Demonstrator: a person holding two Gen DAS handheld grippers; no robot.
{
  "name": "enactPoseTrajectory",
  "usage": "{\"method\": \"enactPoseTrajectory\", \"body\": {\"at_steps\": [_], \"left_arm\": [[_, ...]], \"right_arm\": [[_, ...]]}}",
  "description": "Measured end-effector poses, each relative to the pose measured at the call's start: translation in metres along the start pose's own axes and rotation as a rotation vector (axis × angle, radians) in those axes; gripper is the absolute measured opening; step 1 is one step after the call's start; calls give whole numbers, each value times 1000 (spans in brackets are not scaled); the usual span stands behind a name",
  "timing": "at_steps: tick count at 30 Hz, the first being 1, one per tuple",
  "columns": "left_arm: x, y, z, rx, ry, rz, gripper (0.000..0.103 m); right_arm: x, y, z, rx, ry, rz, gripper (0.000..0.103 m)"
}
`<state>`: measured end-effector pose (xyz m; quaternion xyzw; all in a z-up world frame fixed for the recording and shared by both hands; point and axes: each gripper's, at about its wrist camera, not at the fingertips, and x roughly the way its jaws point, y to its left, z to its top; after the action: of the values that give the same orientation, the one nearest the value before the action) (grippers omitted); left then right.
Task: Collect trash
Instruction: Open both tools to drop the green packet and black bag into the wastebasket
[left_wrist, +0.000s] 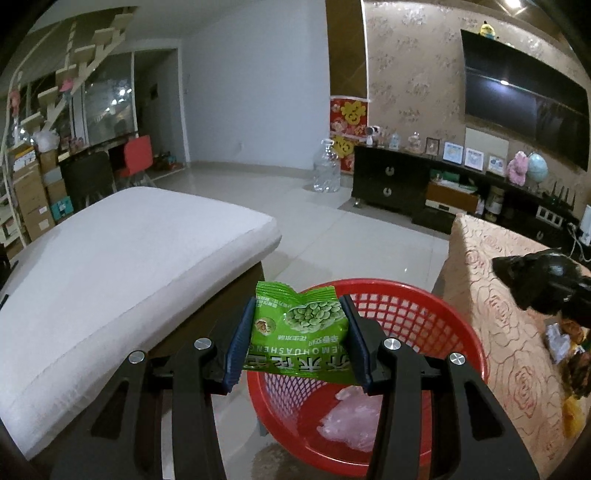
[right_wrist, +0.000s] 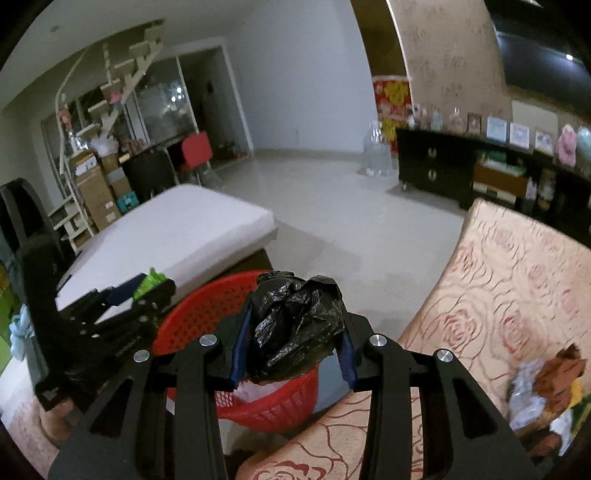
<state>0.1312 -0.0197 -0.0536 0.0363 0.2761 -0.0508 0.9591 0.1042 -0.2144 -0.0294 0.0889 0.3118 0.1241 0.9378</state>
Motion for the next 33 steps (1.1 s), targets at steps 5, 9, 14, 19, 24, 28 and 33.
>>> {"method": "enactPoseTrajectory", "body": {"at_steps": [5,9,14,19,24,28,33], "left_arm": [[3,2,-6,12,16,-4,45],[10,3,-12,15,51,-26,45],[15,-1,-17,39,78,-31,45],[21,-8,-22,68,104,-42,45],[25,-15,-23,92,118,-51,46],[27,-14,-23,88,130,-57,52],[23,-12,-22,75,113,-52,71]], "right_arm": [[17,9,1,5,28,35,38],[28,20,-3,0,54,58,38],[41,28,-9,-9,89,71,38],[47,32,-12,-1,111,77,39],[48,29,-13,9,120,87,45],[47,27,-14,35,123,93,59],[42,24,-15,45,119,92,64]]}}
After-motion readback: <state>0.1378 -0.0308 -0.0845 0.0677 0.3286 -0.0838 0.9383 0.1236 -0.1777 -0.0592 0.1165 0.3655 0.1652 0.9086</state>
